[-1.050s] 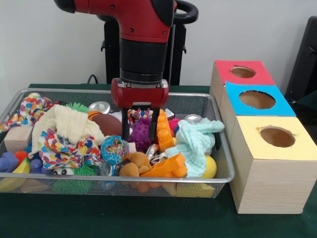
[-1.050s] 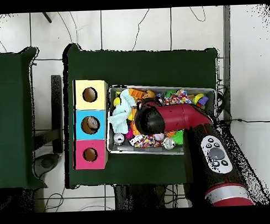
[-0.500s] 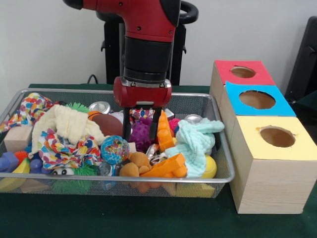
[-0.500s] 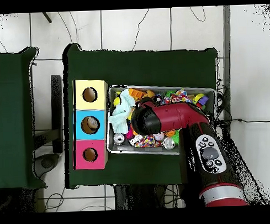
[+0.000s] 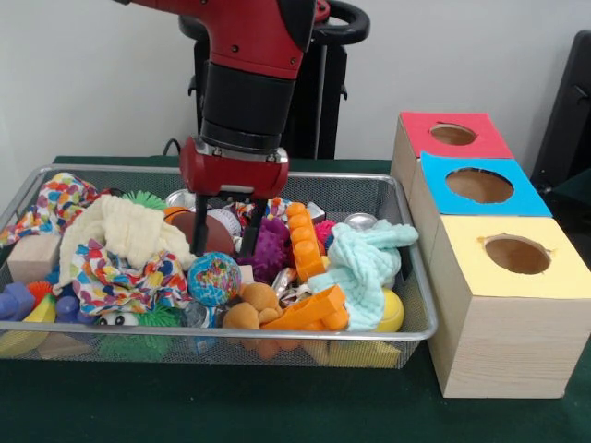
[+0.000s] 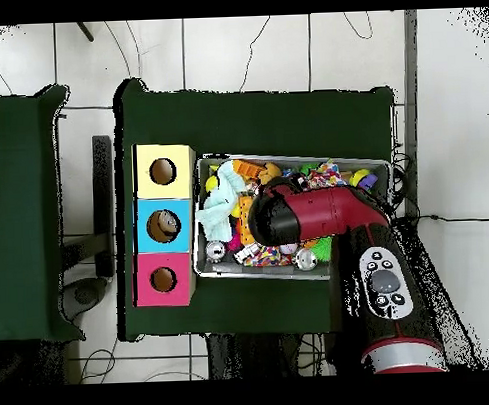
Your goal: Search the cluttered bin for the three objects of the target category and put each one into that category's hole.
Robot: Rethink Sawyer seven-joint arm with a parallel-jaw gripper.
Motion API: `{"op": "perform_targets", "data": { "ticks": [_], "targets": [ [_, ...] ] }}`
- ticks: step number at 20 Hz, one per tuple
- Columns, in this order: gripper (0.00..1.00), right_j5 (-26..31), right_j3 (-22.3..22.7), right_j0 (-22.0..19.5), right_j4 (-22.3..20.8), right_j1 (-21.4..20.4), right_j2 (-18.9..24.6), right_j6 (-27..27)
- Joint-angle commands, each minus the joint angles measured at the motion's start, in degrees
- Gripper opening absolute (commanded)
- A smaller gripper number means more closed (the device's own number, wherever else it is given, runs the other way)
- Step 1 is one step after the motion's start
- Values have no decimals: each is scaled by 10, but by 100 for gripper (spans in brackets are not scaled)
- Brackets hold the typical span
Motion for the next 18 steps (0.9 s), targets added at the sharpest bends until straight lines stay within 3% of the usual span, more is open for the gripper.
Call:
{"op": "perform_targets", "data": {
  "ticks": [1, 11, 18],
  "targets": [
    [100, 47, -26, -1, -32, 37, -12, 3],
    [100, 40, -11, -29, -11, 86, 25, -8],
    [100, 28, -6, -31, -14, 93, 26, -2]
  ]
}}
